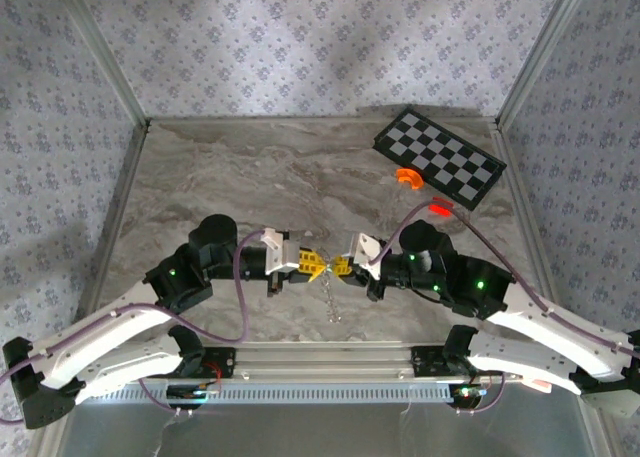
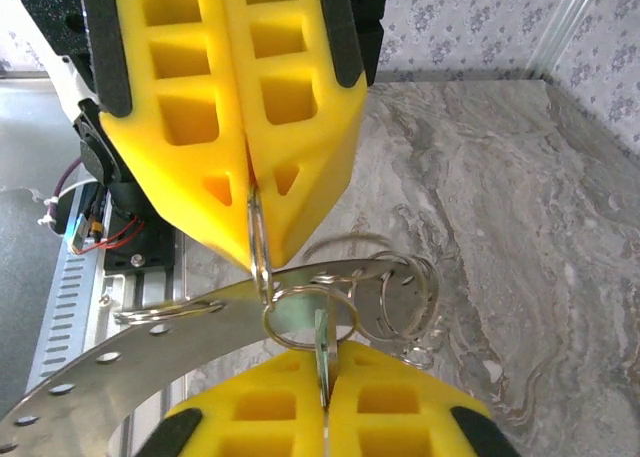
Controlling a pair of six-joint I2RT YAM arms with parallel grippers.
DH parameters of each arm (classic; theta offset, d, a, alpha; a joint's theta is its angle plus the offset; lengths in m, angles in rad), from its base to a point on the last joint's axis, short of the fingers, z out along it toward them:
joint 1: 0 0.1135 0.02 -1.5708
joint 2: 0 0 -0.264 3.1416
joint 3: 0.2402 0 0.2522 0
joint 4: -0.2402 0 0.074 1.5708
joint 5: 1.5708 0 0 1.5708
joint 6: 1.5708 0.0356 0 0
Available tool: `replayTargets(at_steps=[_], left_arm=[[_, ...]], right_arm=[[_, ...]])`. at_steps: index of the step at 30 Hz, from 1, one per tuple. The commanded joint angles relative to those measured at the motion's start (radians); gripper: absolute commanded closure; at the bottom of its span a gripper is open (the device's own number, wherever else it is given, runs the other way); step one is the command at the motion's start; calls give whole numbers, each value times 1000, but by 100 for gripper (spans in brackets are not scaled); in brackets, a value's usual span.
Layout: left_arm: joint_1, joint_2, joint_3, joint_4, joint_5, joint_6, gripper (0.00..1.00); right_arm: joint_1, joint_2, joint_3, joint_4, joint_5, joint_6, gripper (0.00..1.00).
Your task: Put the keys on the keyring
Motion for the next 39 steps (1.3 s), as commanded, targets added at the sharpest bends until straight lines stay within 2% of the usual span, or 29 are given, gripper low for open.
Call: replayTargets(at_steps=[1, 12, 18, 20, 23, 27, 39], left_arm=[[-1, -31, 8, 94, 31, -17, 100], [-1, -34, -15, 185, 45, -57, 100], [0, -31, -19, 192, 36, -58, 100], [3, -31, -22, 189, 34, -56, 100], [10, -32, -23, 183, 34, -56, 100], [12, -37, -29, 181, 37, -59, 100], [14, -39, -50, 221, 59, -82, 100]], right_arm=[[-3, 9, -4, 11, -25, 7, 100], [-3, 59, 15, -11, -85, -3, 100], [-4, 27, 8, -8, -74, -3, 100], [-4, 4, -2, 2, -65, 3, 92], [-3, -43, -23, 29, -44, 17, 73], [-4, -83, -34, 40, -21, 24, 62], [-1, -139, -74, 164, -3, 50, 69]])
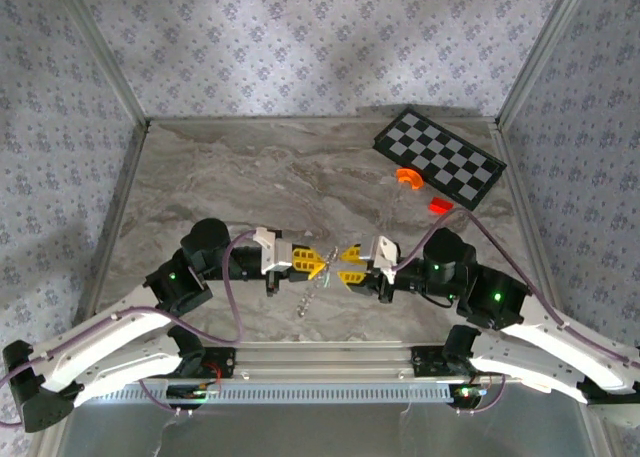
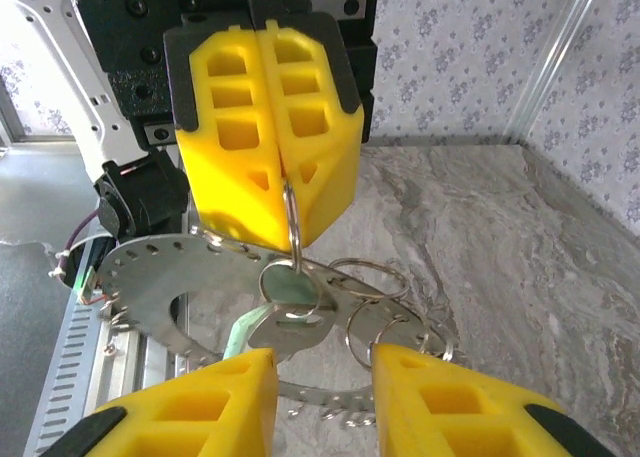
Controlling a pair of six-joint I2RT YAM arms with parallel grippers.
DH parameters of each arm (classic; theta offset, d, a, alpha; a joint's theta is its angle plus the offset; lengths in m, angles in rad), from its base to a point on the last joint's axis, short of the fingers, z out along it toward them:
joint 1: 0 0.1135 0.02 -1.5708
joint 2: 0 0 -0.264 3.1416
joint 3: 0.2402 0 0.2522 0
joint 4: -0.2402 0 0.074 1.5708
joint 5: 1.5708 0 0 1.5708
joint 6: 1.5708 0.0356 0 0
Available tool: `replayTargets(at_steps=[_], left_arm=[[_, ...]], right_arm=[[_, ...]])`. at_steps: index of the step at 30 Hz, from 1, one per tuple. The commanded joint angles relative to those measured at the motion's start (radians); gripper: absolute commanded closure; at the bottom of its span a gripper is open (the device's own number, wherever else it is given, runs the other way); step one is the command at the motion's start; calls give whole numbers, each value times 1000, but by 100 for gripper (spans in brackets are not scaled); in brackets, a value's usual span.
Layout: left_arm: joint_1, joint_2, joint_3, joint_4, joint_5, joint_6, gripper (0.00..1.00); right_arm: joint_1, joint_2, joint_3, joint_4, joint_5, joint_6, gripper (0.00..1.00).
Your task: Put the keys on the keyring
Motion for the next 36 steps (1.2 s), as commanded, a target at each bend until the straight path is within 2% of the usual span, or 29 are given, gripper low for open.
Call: replayTargets(at_steps=[1, 10, 18, 21, 27, 30, 34, 36], left_arm=[[6, -15, -1, 74, 39, -18, 100], [6, -14, -16, 82, 36, -17, 100], [6, -14, -20, 80, 25, -15, 100], [6, -16, -19, 78, 24, -13, 100], [6, -18, -15, 60, 13, -6, 100], [6, -16, 1, 0, -16, 21, 99], [6, -22, 34, -126, -52, 66, 79], [5, -25, 56, -197, -95, 87, 77]], right_arm=[[2, -9, -6, 74, 8, 24, 68], [3, 30, -15, 154, -26, 49, 68], [5, 70, -4, 144, -56, 49, 71], [3, 74, -3, 148, -56, 48, 77], [5, 86, 5, 132, -53, 33, 98], [5, 81, 18, 101, -26, 17, 100], [5, 92, 70, -3, 12, -16, 100], [5, 102, 97, -55, 29, -22, 100]])
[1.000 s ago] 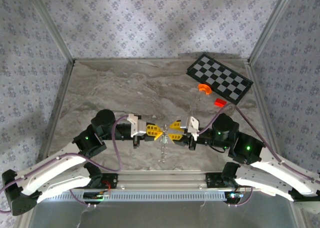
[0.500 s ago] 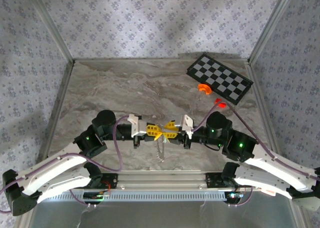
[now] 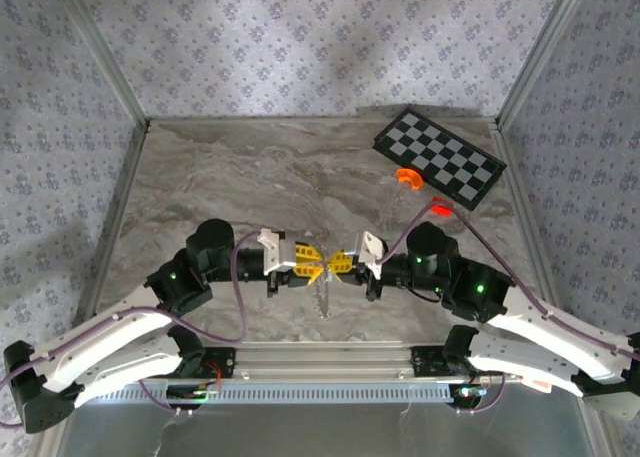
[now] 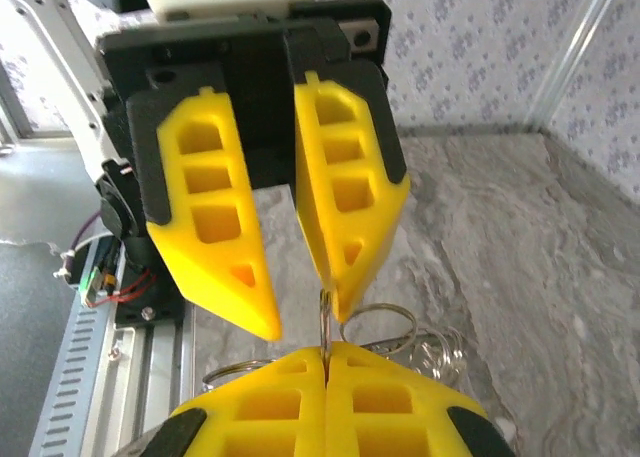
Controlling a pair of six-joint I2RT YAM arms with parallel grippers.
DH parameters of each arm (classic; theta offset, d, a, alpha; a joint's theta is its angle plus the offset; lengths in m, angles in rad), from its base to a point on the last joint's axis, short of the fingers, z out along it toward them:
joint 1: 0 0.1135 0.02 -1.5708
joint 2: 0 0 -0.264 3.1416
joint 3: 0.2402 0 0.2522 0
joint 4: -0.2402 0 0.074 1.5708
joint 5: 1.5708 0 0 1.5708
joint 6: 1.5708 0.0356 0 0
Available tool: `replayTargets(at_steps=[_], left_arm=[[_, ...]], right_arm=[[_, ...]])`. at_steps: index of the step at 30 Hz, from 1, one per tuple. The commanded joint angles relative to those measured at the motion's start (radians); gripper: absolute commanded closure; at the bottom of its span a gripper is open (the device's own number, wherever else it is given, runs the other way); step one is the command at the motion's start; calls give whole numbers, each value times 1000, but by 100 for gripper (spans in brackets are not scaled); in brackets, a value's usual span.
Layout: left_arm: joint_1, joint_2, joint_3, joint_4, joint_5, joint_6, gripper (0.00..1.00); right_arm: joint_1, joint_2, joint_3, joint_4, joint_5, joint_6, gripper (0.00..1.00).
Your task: Put the keys on the keyring
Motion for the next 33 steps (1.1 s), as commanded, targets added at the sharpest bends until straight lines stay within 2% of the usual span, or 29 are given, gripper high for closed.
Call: replayTargets(at_steps=[1, 7, 24, 28, 33], left_arm=[[-4, -27, 69, -126, -66, 54, 77], [-7, -26, 103, -203, -104, 82, 80], [-12, 36, 108, -151, -72, 79, 77], [-11, 50, 107, -140, -66, 73, 82], [-11, 54, 101, -122, -56, 65, 93]], right_arm=[[2, 7, 83, -102, 43, -42, 100], [7, 49, 148, -194, 44, -68, 100], [23, 125, 207, -238, 15, -83, 100], [25, 131, 206, -237, 5, -83, 100], [26, 136, 202, -237, 8, -83, 100]])
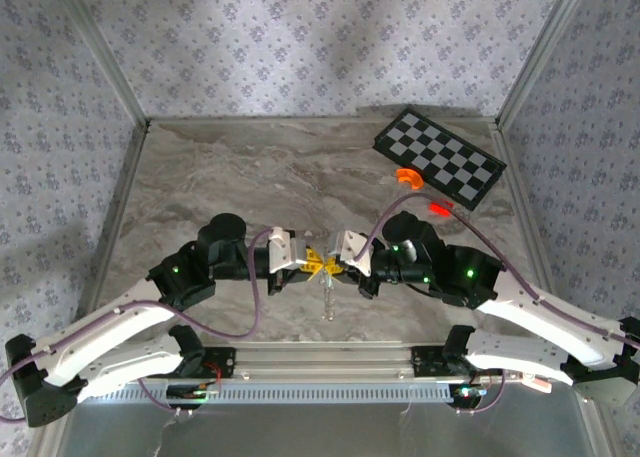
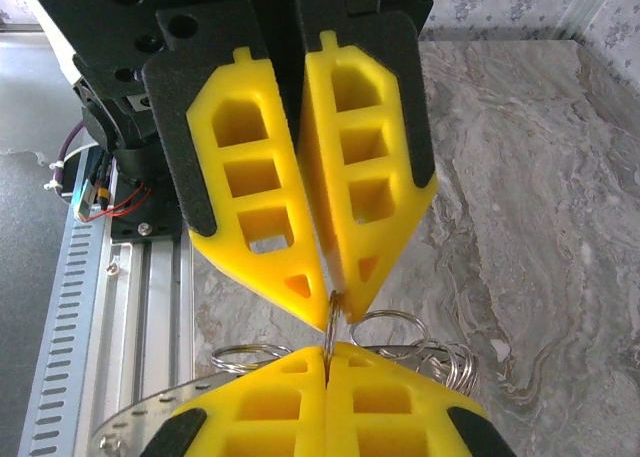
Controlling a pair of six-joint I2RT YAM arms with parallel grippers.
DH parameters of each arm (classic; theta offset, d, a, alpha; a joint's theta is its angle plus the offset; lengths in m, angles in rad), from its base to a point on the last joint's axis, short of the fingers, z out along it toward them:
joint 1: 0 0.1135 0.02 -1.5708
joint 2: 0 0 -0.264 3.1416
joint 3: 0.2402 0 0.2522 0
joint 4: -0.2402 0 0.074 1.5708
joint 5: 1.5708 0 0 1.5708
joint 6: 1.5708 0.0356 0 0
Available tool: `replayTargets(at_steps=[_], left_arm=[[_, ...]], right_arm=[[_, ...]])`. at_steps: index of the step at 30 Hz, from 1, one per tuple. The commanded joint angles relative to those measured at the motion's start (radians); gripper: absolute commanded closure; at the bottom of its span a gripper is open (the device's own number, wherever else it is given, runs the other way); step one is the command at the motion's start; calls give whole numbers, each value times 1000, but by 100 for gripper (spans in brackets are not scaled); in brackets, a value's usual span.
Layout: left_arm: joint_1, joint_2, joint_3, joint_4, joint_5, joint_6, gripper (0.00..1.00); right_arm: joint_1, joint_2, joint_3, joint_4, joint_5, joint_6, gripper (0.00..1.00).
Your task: Put the keys on the keyring
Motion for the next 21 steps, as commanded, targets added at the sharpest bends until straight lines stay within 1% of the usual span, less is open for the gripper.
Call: replayTargets(at_steps=[1, 2, 7, 9, 11, 14, 17, 21], left_arm=[[-5, -3, 30, 54, 17, 0, 96], [-5, -8, 26, 61, 18, -3, 100], [-5, -22, 5, 111, 38, -30, 100], [-3, -26, -9, 145, 42, -51, 100], [-5, -33, -31, 202, 49, -81, 100], [-5, -45, -50, 255, 59, -103, 100], [-3, -60, -67, 299, 61, -114, 100], [0, -67, -82, 342, 61, -135, 100]], right_arm=[[10, -3, 40, 8, -26, -10, 100], [10, -4, 40, 7, -26, -10, 100], [10, -16, 27, 15, -21, -3, 99], [9, -26, 12, 27, -21, 1, 85], [9, -51, -14, 53, -12, 12, 68], [10, -99, -60, 89, -1, 37, 60], [8, -150, -103, 122, 9, 72, 58], [6, -195, -152, 154, 26, 105, 61]])
